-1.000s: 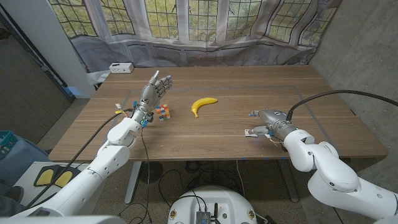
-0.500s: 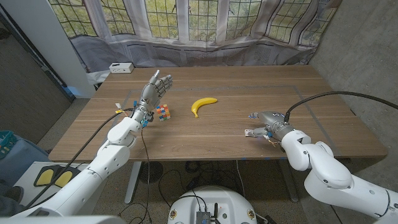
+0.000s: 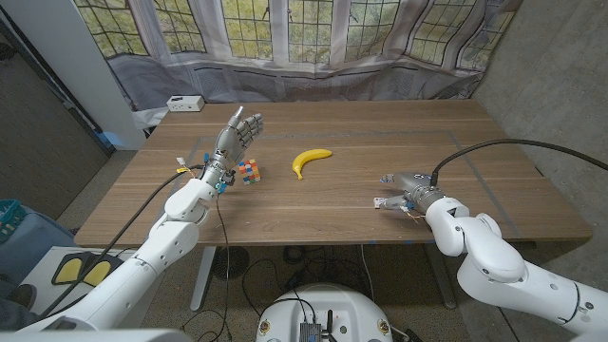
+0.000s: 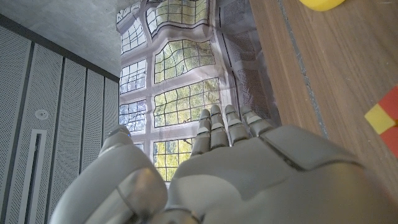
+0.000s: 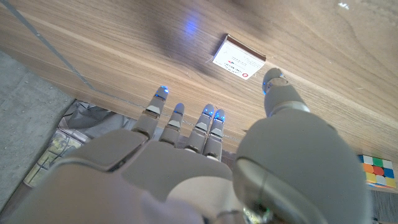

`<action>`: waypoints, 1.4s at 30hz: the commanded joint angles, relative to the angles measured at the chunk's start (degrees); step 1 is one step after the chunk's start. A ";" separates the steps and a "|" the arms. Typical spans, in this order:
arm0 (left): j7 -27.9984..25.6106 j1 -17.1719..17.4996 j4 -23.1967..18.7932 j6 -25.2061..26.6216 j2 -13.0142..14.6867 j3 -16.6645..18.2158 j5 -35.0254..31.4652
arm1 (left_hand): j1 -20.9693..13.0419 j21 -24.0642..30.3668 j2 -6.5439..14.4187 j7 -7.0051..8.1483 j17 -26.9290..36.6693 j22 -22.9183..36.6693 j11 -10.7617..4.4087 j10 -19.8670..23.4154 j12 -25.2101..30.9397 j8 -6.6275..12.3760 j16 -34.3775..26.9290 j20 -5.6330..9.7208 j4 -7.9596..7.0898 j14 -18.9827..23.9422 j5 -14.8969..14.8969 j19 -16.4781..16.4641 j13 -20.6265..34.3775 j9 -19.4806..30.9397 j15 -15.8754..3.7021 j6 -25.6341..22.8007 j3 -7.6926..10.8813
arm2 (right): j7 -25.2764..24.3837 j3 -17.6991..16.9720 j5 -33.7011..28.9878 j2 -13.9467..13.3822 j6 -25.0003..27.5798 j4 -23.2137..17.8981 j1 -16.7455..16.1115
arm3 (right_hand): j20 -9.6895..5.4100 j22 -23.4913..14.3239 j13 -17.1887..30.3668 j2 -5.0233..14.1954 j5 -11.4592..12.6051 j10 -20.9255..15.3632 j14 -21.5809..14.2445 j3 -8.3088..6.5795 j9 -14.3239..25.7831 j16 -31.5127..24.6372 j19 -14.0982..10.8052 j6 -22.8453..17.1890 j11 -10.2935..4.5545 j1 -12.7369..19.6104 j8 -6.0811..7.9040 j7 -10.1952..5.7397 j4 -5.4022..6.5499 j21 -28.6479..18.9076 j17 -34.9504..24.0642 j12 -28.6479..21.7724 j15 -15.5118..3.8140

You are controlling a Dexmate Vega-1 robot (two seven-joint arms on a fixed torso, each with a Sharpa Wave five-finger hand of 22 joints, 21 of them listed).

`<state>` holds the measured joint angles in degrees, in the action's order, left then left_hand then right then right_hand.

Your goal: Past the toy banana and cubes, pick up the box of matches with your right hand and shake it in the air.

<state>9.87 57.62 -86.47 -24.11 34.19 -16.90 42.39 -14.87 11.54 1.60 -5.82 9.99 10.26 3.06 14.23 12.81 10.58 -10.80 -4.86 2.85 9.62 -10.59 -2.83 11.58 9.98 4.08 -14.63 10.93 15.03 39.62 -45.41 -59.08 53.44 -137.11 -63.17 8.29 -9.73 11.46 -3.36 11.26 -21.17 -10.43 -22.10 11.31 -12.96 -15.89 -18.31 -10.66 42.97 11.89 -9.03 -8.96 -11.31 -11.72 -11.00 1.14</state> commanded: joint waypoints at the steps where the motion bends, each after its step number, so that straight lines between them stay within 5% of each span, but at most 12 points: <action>1: -0.16 -0.42 0.36 0.30 -0.01 -0.06 -0.20 | 0.01 -0.14 0.49 0.09 0.34 0.17 -0.24 0.43 -0.10 0.28 -0.07 -0.42 0.38 0.07 0.12 0.16 0.12 0.30 -0.43 -0.35 0.19 | 0.61 1.53 1.16 0.83 -0.81 2.41 1.88 | 0.19 -0.31 -0.04 -0.22 0.64 -0.80 -0.55 -0.10 0.23 -0.17 -0.56 -1.06 -0.68 1.20 0.26 -0.76 -0.35 -0.14 -0.07 -0.43 0.14; 42: 0.99 -2.71 2.31 0.86 -0.57 -0.98 -0.44 | 0.20 -0.12 0.57 0.08 0.34 0.18 -0.29 0.51 -0.14 0.32 -0.05 -0.41 0.63 0.08 0.13 0.27 0.13 0.29 -0.39 -0.60 0.16 | -3.81 4.73 -3.71 3.25 -1.86 7.31 1.44 | -0.11 -0.29 0.04 0.53 1.21 -5.61 -4.56 -0.33 0.28 -1.45 -2.87 -6.35 -1.68 4.00 1.83 -2.93 -0.37 -0.47 -0.14 -1.46 -0.88</action>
<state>10.82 55.11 -84.25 -23.40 33.60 -17.78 42.05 -14.86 11.54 1.60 -5.82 9.99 10.26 3.06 14.23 12.82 10.58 -10.80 -5.04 3.26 9.62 -10.59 -2.64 11.57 9.98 4.08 -14.63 10.99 11.86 43.92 -47.59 -56.51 52.28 -131.04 -61.36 8.09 -9.73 11.48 -2.84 12.14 -25.93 -14.13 -22.35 11.31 -14.01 -18.13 -24.28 -12.30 46.17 13.44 -11.89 -9.21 -11.31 -11.74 -11.92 0.31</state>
